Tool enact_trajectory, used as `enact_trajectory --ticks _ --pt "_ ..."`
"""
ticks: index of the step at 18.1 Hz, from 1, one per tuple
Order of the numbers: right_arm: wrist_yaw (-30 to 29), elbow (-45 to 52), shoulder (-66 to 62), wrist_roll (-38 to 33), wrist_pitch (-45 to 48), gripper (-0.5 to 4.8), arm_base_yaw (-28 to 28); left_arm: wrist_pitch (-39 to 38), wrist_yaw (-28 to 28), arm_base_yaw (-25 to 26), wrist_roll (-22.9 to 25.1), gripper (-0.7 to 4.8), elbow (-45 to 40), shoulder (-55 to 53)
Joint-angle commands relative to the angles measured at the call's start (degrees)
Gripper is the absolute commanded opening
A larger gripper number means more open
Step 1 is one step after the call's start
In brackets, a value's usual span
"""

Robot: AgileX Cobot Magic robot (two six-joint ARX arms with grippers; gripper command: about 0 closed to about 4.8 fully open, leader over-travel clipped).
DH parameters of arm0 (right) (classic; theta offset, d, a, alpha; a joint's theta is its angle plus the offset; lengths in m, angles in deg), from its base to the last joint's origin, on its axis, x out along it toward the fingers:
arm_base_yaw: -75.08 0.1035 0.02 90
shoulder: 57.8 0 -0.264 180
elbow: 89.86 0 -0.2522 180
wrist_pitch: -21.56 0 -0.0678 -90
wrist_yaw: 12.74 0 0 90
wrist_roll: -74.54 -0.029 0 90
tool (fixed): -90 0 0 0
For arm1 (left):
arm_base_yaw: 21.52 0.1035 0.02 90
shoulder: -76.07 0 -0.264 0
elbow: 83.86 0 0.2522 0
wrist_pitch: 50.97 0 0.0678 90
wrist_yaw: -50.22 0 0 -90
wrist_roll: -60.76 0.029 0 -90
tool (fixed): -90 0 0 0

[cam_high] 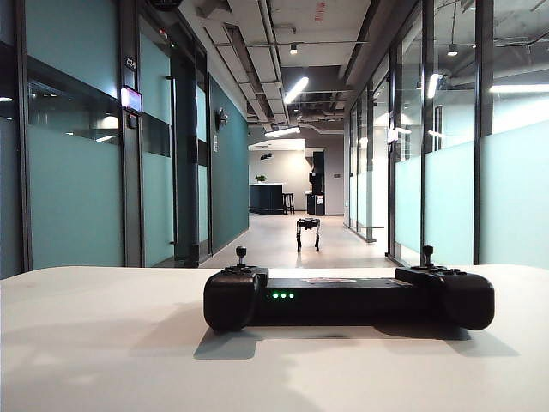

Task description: Push the left joystick on the remote control sitting on the white table forward to make the robot dog walk in a straight line until it approaches the door.

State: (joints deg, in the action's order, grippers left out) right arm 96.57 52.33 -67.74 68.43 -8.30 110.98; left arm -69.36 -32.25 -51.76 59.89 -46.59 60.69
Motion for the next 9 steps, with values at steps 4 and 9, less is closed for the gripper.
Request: enact_trajectory --ticks 4,9 --pt "0.1 -0.3 0.2 0.2 1.1 -0.01 -0.1 7.0 -1.3 0.0 0.5 -0.06 -3.0 0.0" --pt "0.1 -0.3 0.2 0.2 1.1 -0.01 -0.1 7.2 -3.7 0.2 1.5 -0.06 -4.7 2.0"
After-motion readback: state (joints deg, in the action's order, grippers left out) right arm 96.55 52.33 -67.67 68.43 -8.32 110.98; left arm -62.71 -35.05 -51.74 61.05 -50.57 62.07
